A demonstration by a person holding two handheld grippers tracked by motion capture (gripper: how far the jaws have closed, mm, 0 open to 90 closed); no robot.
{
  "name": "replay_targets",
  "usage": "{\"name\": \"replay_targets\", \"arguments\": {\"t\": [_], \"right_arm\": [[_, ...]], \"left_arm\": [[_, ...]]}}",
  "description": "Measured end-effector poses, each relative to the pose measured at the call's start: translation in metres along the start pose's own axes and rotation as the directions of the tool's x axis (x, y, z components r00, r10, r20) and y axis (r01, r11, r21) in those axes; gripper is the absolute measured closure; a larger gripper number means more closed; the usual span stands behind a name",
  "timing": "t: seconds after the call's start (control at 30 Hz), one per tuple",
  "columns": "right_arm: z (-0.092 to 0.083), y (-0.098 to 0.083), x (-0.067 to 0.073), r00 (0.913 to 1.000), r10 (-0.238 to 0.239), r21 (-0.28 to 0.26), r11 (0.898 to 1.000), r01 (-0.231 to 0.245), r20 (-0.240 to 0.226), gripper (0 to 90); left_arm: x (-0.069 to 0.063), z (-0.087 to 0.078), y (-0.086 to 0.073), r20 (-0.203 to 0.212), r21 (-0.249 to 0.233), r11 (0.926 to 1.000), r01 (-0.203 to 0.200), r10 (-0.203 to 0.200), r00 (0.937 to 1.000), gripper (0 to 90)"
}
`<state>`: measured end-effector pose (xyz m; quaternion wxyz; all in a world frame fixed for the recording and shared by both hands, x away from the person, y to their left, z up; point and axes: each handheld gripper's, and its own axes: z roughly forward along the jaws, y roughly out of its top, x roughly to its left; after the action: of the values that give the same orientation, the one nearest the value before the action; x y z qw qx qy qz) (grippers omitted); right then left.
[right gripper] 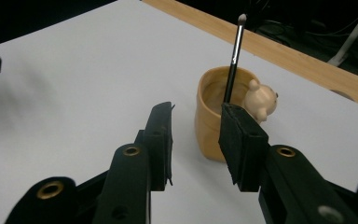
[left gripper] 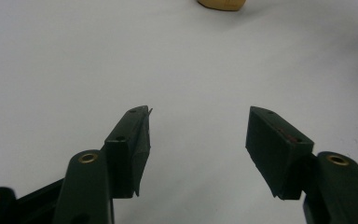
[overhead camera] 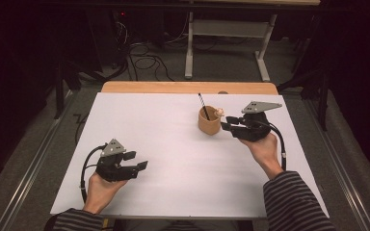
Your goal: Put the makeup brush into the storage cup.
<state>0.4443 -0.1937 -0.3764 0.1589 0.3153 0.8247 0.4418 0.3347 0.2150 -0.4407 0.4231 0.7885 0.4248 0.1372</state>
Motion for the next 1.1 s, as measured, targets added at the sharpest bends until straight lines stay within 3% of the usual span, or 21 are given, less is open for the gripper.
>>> {"name": "replay_targets", "arguments": {"t": [0.2,1.1], "right_arm": [[-0.013,-0.002,0.01,0.9997,-0.021,-0.007,1.0,0.021,-0.016,65.0],[-0.047,-0.026,0.014,1.0,-0.001,-0.036,0.999,0.002,0.0,61.7]], "left_arm": [[0.0,0.0,0.0,-0.001,0.0,1.0,-0.001,0.001,1.0,39.9],[0.0,0.0,0.001,0.0,-0.002,1.0,0.004,-0.004,1.0,39.9]]}}
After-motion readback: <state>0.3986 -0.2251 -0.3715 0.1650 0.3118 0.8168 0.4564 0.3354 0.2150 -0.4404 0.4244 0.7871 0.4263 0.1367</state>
